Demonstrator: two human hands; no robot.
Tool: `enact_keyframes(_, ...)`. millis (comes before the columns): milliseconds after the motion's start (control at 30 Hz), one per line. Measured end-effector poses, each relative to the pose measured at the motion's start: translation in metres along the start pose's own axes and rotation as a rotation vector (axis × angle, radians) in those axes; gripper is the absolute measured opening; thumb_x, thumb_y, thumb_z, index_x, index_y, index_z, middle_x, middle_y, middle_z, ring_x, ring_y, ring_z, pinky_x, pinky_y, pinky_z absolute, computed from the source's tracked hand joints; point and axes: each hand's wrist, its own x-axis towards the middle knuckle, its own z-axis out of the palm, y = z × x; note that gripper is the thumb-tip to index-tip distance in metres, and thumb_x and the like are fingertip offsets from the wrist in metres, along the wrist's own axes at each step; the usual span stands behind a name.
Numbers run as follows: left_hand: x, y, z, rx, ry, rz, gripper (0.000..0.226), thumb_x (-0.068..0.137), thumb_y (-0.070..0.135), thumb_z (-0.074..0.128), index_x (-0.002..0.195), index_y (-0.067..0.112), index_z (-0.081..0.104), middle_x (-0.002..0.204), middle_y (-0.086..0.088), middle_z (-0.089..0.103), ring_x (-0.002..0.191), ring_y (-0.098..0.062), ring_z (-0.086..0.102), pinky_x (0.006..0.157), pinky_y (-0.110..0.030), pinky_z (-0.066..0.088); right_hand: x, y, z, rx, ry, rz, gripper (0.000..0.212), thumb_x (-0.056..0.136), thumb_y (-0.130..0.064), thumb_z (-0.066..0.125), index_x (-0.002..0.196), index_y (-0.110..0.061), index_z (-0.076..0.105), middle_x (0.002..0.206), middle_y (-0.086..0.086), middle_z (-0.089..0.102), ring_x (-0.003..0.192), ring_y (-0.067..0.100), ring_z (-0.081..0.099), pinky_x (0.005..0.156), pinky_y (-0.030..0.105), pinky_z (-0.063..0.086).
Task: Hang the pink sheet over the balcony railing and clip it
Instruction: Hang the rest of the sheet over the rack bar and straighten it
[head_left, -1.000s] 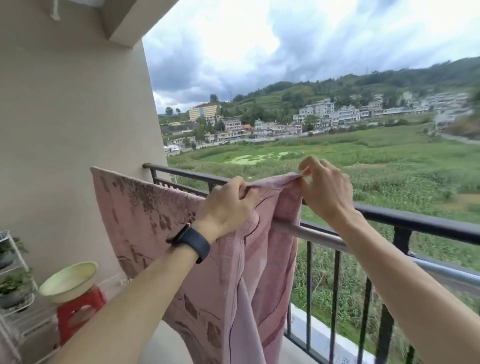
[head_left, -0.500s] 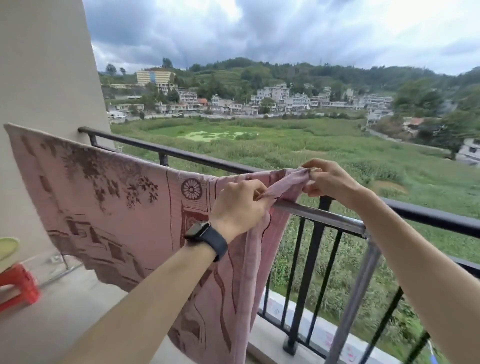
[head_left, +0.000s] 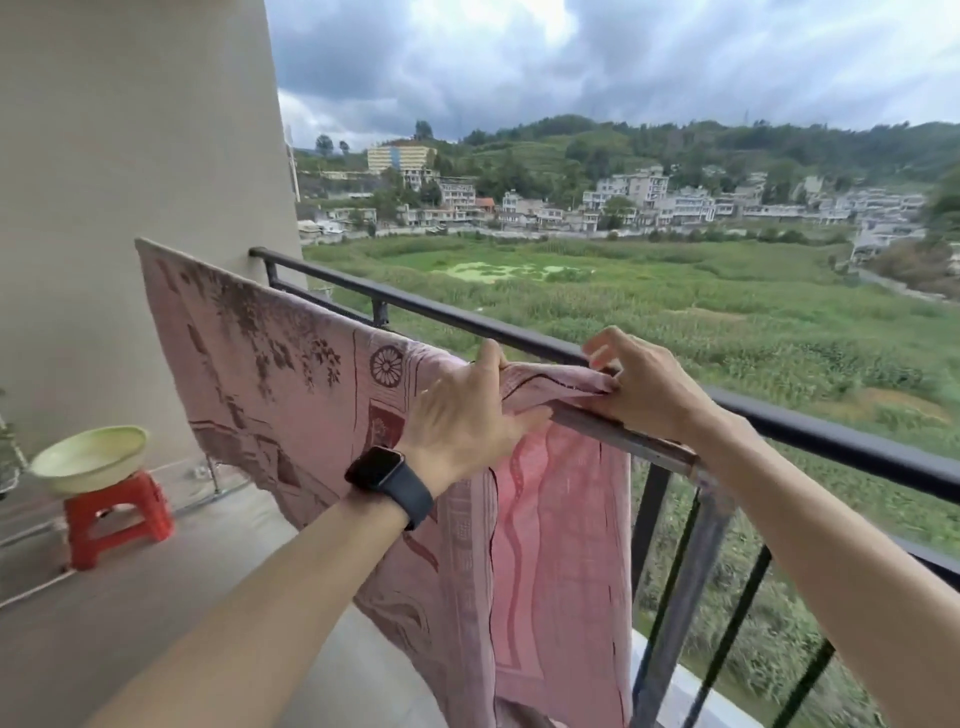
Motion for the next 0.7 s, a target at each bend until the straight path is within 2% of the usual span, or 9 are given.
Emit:
enact_keyframes(67, -0.007, 0.0, 0.002, 0.201, 0.051, 0.031, 0.053, 0.087, 0.07, 0.048, 0.105, 0.022, 0.033, 0.08, 0.001, 0.057, 0.068, -0.025, 0.059, 0.055, -0.035, 0.048, -0.001, 0.01, -0.005, 0.036, -0.066, -0.033, 0.046, 0.079, -0.033, 0.083, 0.118, -0.027, 0.06, 0.111, -0.009, 0.066, 0.082, 0.005, 0.059, 0.072, 0.023, 0.043)
enact_keyframes(167, -0.017, 0.008, 0.004, 0.279, 0.078, 0.066, 0.058, 0.082, 0.078, 0.031, 0.108, 0.027, 0.038, 0.087, 0.004, 0.064, 0.068, -0.024, 0.064, 0.053, -0.031, 0.044, -0.008, 0.027, -0.009, 0.115, -0.004, -0.063, 0.04, 0.075, -0.025, 0.085, 0.11, -0.025, 0.067, 0.103, -0.01, 0.068, 0.076, -0.005, 0.058, 0.071, 0.021, 0.046)
enact_keyframes(267, -0.02, 0.027, 0.009, 0.323, 0.074, 0.106, 0.043, 0.087, 0.071, 0.045, 0.106, 0.033, 0.043, 0.09, 0.007, 0.066, 0.075, -0.024, 0.067, 0.058, -0.031, 0.048, -0.018, 0.041, -0.01, 0.168, 0.025, -0.057, 0.038, 0.074, -0.022, 0.084, 0.108, -0.02, 0.069, 0.099, -0.009, 0.068, 0.074, 0.004, 0.062, 0.074, 0.022, 0.049)
enact_keyframes(367, -0.022, 0.049, 0.012, 0.306, 0.079, 0.091, 0.033, 0.087, 0.066, 0.054, 0.102, 0.036, 0.051, 0.091, 0.01, 0.069, 0.084, -0.021, 0.068, 0.066, -0.034, 0.053, -0.028, 0.062, -0.008, 0.242, 0.049, -0.018, 0.026, 0.073, -0.022, 0.086, 0.096, -0.02, 0.073, 0.09, -0.009, 0.071, 0.071, -0.004, 0.063, 0.071, 0.02, 0.052)
enact_keyframes(433, -0.021, 0.058, 0.012, 0.281, 0.086, 0.063, 0.03, 0.088, 0.062, 0.055, 0.101, 0.036, 0.058, 0.091, 0.013, 0.071, 0.087, -0.018, 0.068, 0.07, -0.036, 0.055, -0.034, 0.074, -0.009, 0.268, 0.074, 0.009, 0.02, 0.074, -0.023, 0.087, 0.09, -0.021, 0.076, 0.083, -0.01, 0.073, 0.07, -0.003, 0.067, 0.071, 0.02, 0.056)
enact_keyframes(500, -0.021, 0.068, 0.015, 0.322, 0.137, 0.076, 0.024, 0.092, 0.056, 0.054, 0.101, 0.035, 0.062, 0.086, 0.011, 0.072, 0.085, -0.02, 0.069, 0.066, -0.034, 0.054, -0.042, 0.081, -0.013, 0.333, 0.088, 0.004, 0.02, 0.074, -0.019, 0.087, 0.091, -0.02, 0.076, 0.083, -0.011, 0.073, 0.071, 0.002, 0.07, 0.07, 0.021, 0.057)
enact_keyframes(600, -0.028, 0.087, 0.019, 0.426, 0.288, 0.171, 0.023, 0.093, 0.052, 0.056, 0.092, 0.032, 0.068, 0.072, 0.008, 0.069, 0.067, -0.023, 0.068, 0.05, -0.028, 0.046, -0.055, 0.085, -0.022, 0.464, 0.148, 0.006, 0.026, 0.072, -0.012, 0.086, 0.094, -0.021, 0.074, 0.091, -0.009, 0.074, 0.072, 0.005, 0.072, 0.072, 0.026, 0.06)
enact_keyframes(700, -0.041, 0.106, 0.023, 0.413, 0.398, 0.198, 0.031, 0.092, 0.056, 0.05, 0.086, 0.031, 0.068, 0.072, 0.009, 0.067, 0.057, -0.02, 0.065, 0.043, -0.025, 0.046, -0.074, 0.088, -0.029, 0.509, 0.136, 0.01, 0.029, 0.073, -0.01, 0.083, 0.096, -0.022, 0.07, 0.094, -0.012, 0.071, 0.073, 0.0, 0.07, 0.064, 0.017, 0.057)
